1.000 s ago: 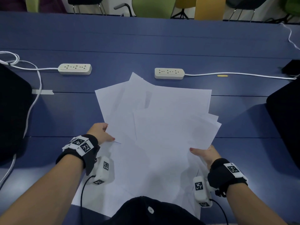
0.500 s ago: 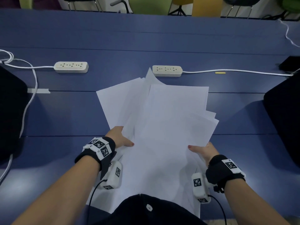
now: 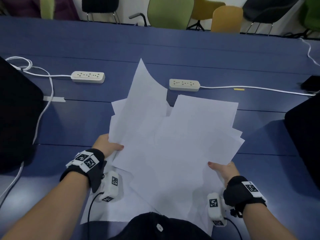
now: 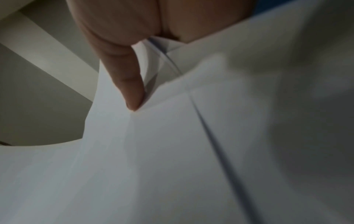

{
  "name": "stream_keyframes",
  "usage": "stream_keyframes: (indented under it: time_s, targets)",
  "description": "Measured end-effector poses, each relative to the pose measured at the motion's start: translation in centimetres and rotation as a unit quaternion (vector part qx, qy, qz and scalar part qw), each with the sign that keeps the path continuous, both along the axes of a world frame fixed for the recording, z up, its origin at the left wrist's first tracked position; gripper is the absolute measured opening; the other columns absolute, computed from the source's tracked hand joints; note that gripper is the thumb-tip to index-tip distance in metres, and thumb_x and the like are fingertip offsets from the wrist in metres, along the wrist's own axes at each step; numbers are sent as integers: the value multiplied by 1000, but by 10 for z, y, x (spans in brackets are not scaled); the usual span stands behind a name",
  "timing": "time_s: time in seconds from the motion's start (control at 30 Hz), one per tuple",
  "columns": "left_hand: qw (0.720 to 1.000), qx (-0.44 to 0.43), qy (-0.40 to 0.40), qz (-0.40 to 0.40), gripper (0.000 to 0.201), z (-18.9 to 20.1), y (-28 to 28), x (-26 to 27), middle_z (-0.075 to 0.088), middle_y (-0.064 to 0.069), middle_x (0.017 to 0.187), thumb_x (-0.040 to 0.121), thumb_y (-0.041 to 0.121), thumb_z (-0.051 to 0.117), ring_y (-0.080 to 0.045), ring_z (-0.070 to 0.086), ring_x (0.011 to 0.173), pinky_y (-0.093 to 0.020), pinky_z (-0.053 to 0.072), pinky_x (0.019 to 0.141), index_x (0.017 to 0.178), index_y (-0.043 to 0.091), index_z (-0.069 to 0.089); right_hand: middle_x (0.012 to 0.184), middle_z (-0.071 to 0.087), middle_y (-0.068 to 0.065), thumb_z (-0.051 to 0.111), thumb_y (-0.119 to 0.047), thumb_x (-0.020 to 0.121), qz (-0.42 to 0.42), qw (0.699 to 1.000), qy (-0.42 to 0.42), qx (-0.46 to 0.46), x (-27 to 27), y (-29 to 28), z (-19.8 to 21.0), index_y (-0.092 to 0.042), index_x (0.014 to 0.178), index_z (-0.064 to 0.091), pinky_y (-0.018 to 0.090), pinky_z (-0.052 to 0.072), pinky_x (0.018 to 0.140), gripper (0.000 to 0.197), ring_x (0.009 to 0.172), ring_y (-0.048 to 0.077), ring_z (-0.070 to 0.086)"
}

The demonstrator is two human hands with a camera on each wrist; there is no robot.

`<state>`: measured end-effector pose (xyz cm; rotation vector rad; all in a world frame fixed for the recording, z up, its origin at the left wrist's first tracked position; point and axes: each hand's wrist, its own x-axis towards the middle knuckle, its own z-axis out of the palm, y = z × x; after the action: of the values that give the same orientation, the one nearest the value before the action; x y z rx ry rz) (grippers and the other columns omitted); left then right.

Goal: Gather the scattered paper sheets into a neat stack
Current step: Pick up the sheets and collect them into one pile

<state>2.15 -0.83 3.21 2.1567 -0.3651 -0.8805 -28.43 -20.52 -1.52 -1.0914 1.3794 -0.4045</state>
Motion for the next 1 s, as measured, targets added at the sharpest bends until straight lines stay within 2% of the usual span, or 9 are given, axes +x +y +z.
stream_keyframes:
  time_s: [0.13,0.3,0.47,0.53,0.63,0.73,0.8,0.87,1.0]
  targets:
    - [999,-19,-44,22,32,15,9,10,60,-11,98,75,-3,67,-23,54,89,-30,38,78,106,-2,60,108,60,22,63,10,78,3,1000,28,-10,1,1,1,12,113,55,37,42,87,36,93,29,55]
    - [992,-68,-104,37,32,60,4,33,61,-12,99,74,0,69,-25,56,89,-33,43,80,105,1,61,116,59,27,62,10,79,15,998,46,-26,4,2,6,15,115,53,33,37,82,37,92,26,52]
    - [977,-154,-142,39,25,114,-4,43,63,-11,95,74,-1,68,-25,58,89,-34,45,81,95,11,60,105,59,20,63,12,77,23,998,51,-22,6,0,1,15,113,54,37,41,86,37,93,30,55]
    - [972,-185,-138,49,23,131,-5,44,64,-9,93,73,1,69,-25,60,88,-37,46,86,90,13,60,110,63,24,67,10,74,26,997,59,-34,6,-3,-7,9,105,60,46,44,95,32,100,36,60]
    - [970,-225,-79,53,23,142,-8,37,66,-3,87,69,1,72,-25,61,86,-37,48,87,81,17,61,99,66,22,72,6,69,43,996,73,-28,5,-13,-22,-10,75,63,56,45,97,20,101,41,62]
    - [960,-276,25,46,21,136,-14,19,66,-8,85,73,-10,65,-23,67,71,-27,56,69,88,5,63,92,67,19,72,5,68,60,995,81,-22,12,-8,-10,-2,83,64,53,48,93,18,94,38,64]
    - [960,-269,67,30,23,120,-21,6,68,-8,81,75,-13,61,-18,67,62,-23,56,61,95,0,63,86,66,16,69,5,72,63,995,78,-22,17,-2,-1,4,91,62,40,50,81,20,84,31,63]
    - [966,-242,90,16,27,95,-26,-8,69,-5,76,72,-13,64,-22,65,67,-26,56,64,97,-1,63,86,64,17,61,4,80,79,993,86,-24,21,2,4,7,92,60,33,45,70,13,75,25,58]
    - [984,-156,85,-20,38,36,-27,-31,67,-9,90,66,-4,72,-29,63,88,-31,49,77,101,4,60,100,64,20,52,-10,90,89,992,89,-6,27,5,2,7,105,59,38,46,79,24,92,31,59]
